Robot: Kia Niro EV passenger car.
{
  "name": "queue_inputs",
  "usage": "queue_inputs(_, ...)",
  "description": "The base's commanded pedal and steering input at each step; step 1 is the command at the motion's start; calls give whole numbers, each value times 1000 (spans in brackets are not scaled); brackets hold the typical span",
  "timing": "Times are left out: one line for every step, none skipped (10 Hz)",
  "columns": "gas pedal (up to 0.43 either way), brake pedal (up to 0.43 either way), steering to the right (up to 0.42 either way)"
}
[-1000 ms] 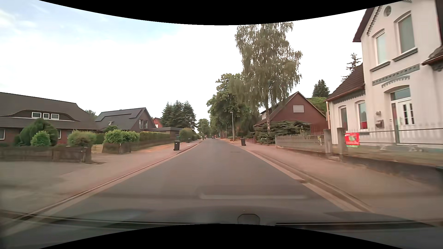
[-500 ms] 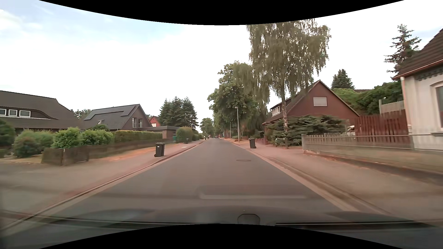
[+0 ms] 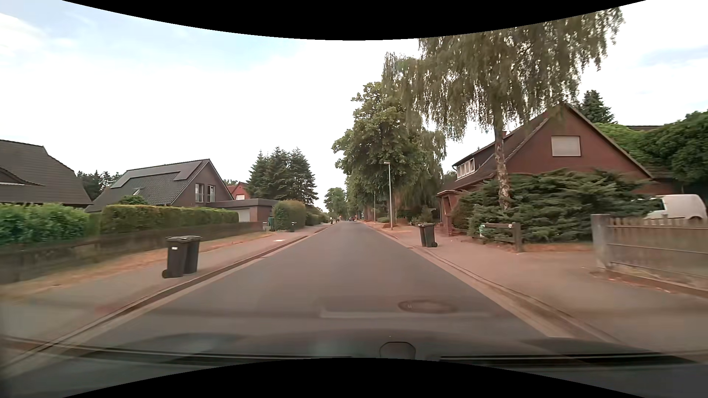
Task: Follow the waypoints while adhering to traffic rules and regulations
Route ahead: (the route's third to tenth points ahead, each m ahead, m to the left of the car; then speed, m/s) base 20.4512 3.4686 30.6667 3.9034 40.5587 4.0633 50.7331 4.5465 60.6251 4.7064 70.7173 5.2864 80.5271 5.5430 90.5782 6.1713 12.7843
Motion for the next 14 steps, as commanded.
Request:
queue_inputs(150,0,-15)
queue_inputs(150,0,-15)
queue_inputs(150,0,-15)
queue_inputs(150,0,-16)
queue_inputs(150,0,-16)
queue_inputs(150,0,-17)
queue_inputs(150,0,-17)
queue_inputs(150,0,-16)
queue_inputs(150,0,-15)
queue_inputs(150,0,-13)
queue_inputs(150,0,-11)
queue_inputs(150,0,-9)
queue_inputs(150,0,-10)
queue_inputs(150,0,-8)
